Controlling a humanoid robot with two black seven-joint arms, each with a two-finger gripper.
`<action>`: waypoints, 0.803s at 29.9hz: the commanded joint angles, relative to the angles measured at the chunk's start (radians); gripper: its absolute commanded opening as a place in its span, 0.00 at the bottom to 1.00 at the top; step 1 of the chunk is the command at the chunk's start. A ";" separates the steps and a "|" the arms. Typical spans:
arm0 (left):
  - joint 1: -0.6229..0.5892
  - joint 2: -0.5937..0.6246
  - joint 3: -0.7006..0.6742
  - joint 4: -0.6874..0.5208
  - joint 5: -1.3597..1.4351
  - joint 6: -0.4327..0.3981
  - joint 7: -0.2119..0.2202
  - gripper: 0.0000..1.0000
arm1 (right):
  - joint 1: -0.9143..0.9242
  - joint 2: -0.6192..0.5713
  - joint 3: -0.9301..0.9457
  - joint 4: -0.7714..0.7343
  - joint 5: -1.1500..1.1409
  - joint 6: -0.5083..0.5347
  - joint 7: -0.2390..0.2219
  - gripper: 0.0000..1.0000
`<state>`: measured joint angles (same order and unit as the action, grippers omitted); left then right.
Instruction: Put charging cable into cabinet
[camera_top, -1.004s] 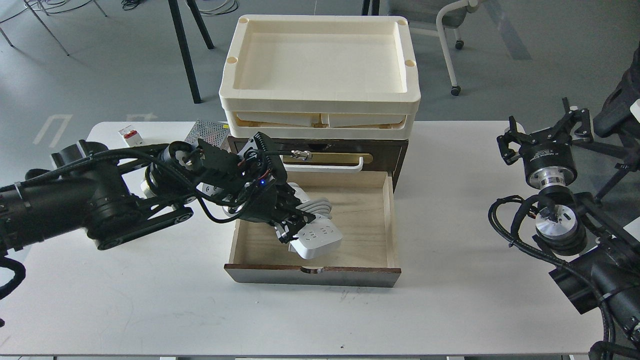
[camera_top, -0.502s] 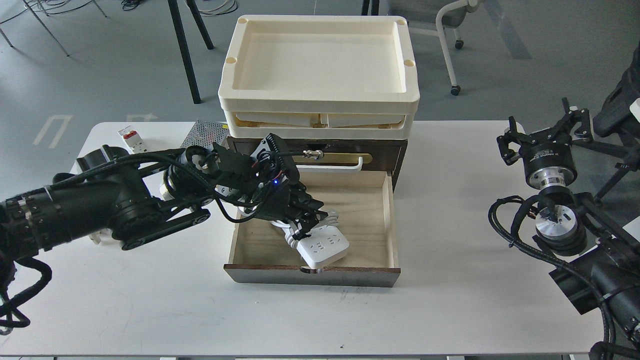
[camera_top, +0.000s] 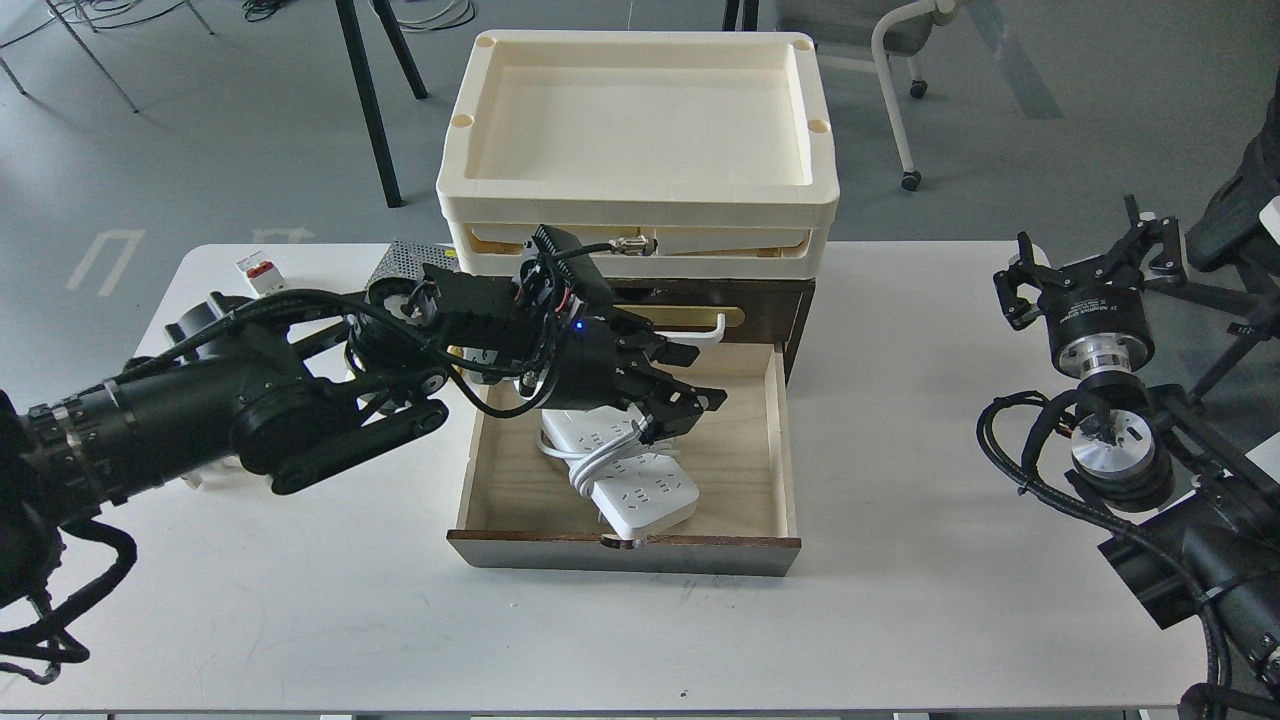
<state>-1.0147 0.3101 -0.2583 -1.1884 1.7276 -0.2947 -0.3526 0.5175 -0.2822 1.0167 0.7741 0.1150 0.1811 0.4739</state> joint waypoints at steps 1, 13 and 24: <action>0.021 -0.019 -0.122 -0.031 -0.325 -0.007 -0.052 0.95 | 0.003 0.000 0.000 -0.006 0.000 0.000 -0.003 1.00; 0.076 -0.020 -0.683 0.082 -1.368 -0.121 0.312 1.00 | 0.006 0.002 0.000 -0.007 0.002 0.000 -0.006 1.00; 0.257 0.139 -0.907 0.412 -1.761 -0.194 0.302 1.00 | 0.009 0.005 0.005 -0.018 0.003 -0.003 -0.012 1.00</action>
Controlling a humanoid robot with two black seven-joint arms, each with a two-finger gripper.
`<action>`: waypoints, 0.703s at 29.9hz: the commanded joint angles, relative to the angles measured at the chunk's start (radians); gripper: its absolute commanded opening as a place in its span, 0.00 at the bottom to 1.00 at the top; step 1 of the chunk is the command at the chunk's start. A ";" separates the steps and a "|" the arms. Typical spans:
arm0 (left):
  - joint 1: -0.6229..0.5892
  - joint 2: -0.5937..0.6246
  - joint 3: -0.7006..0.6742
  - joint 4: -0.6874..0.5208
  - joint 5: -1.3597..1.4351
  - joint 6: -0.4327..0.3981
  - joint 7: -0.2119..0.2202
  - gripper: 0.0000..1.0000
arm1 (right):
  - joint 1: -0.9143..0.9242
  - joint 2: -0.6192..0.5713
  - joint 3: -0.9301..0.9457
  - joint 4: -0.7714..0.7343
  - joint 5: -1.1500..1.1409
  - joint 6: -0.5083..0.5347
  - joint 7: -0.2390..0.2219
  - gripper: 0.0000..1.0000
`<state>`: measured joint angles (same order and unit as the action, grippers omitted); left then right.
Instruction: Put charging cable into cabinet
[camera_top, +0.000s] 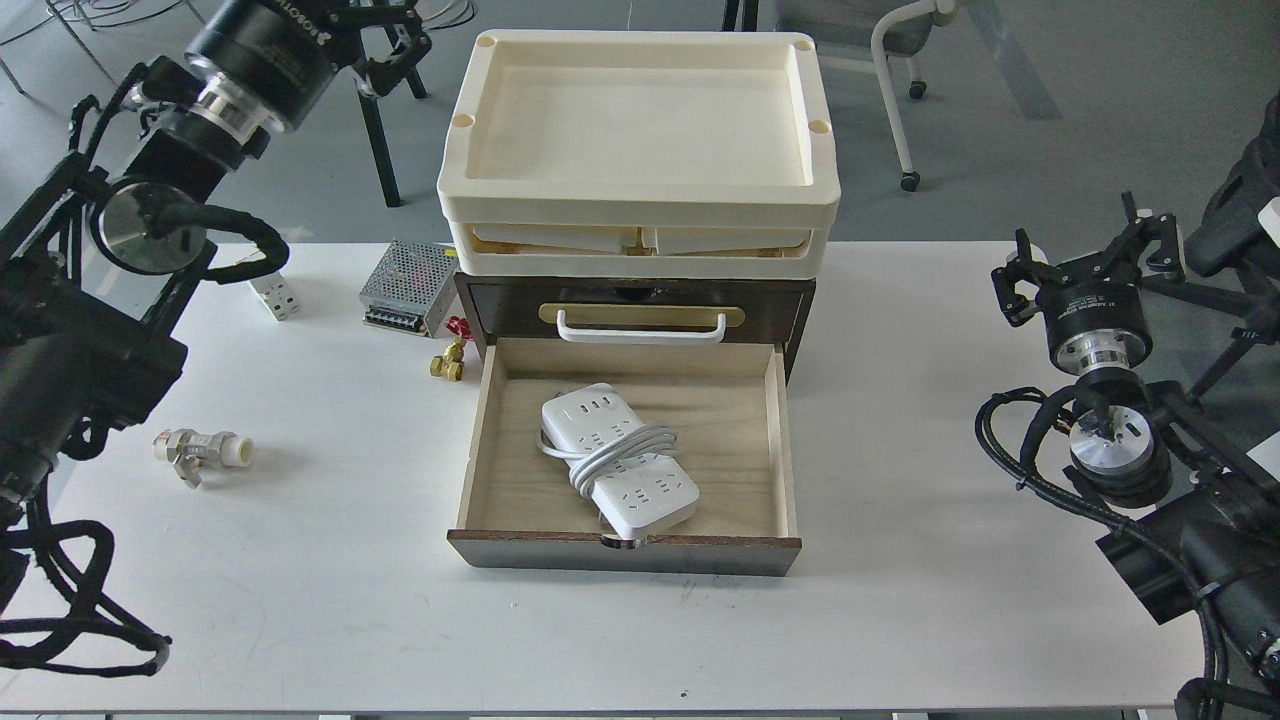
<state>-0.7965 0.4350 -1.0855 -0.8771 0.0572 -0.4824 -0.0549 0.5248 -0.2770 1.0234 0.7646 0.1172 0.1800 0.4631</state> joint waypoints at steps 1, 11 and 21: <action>0.042 0.018 -0.089 0.149 -0.126 -0.006 0.006 1.00 | 0.001 -0.001 -0.003 -0.008 0.001 -0.001 -0.001 1.00; 0.094 0.015 -0.088 0.438 -0.178 -0.006 0.004 1.00 | 0.001 -0.001 -0.002 -0.010 0.001 -0.022 0.002 1.00; 0.143 -0.039 -0.088 0.446 -0.178 -0.006 -0.008 1.00 | 0.030 0.002 -0.028 -0.033 -0.008 -0.020 0.000 1.00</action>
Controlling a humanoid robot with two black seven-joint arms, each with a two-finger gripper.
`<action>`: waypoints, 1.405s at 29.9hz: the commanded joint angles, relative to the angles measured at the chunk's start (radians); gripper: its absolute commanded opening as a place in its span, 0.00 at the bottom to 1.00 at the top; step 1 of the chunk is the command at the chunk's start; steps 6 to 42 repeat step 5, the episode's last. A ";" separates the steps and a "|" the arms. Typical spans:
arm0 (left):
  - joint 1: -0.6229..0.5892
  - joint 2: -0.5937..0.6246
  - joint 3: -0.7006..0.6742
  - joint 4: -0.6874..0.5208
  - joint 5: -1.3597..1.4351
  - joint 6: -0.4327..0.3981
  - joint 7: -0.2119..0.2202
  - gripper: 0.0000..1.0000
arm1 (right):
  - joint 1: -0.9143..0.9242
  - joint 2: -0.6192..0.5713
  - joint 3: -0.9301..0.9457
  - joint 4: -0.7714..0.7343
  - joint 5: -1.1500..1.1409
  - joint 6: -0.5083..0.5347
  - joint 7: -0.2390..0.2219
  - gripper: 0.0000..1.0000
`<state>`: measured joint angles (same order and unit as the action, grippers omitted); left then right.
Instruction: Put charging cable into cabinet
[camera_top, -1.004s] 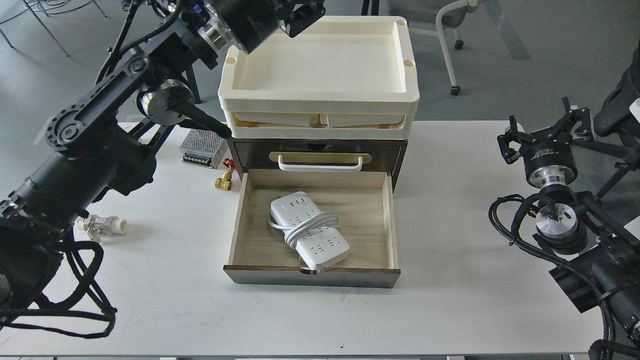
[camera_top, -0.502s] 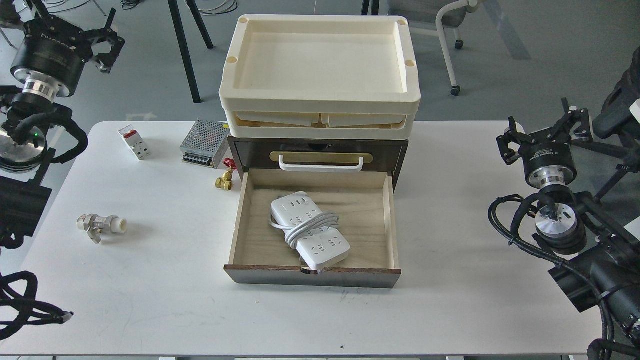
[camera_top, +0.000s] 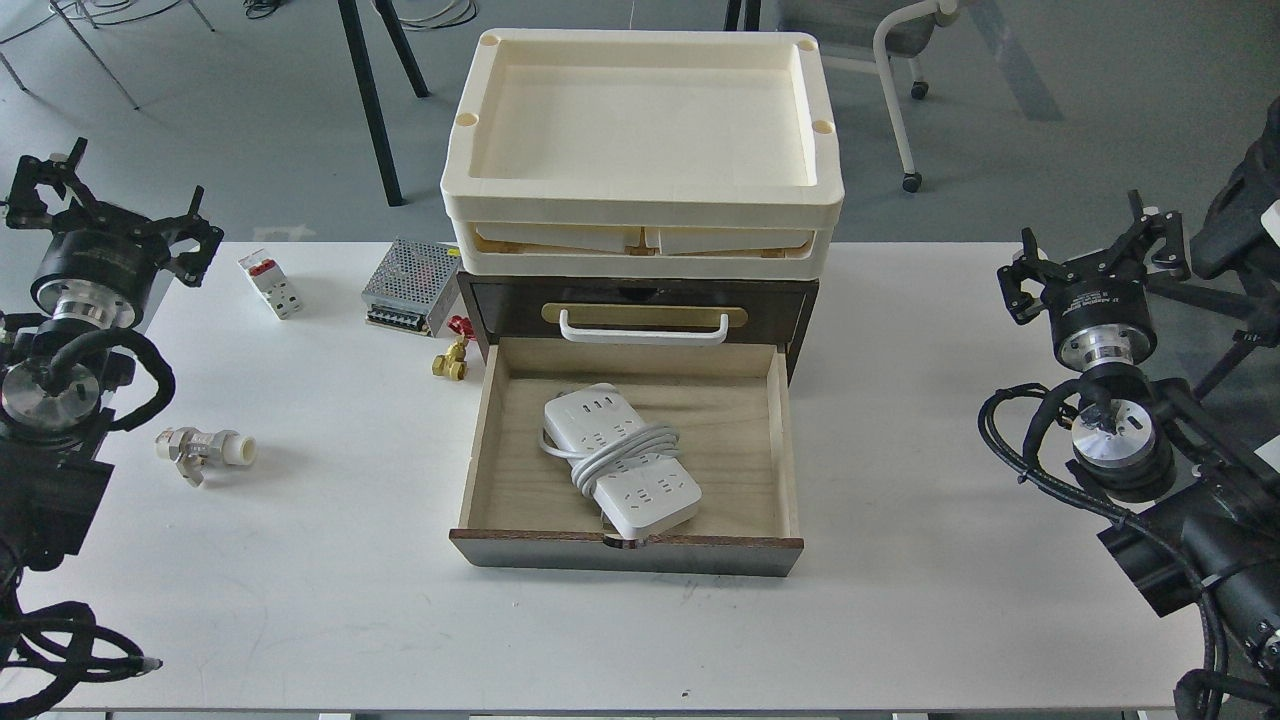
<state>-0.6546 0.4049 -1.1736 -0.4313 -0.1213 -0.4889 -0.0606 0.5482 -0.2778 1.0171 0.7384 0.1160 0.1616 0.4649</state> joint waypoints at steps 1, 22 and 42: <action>0.000 -0.009 0.003 -0.001 0.000 0.000 -0.002 1.00 | 0.013 0.009 -0.041 -0.008 -0.015 -0.002 -0.002 1.00; -0.017 -0.012 0.012 -0.010 0.000 0.000 -0.001 1.00 | 0.047 0.009 -0.095 -0.030 -0.025 -0.001 0.000 1.00; -0.017 -0.012 0.012 -0.010 0.000 0.000 -0.001 1.00 | 0.047 0.009 -0.095 -0.030 -0.025 -0.001 0.000 1.00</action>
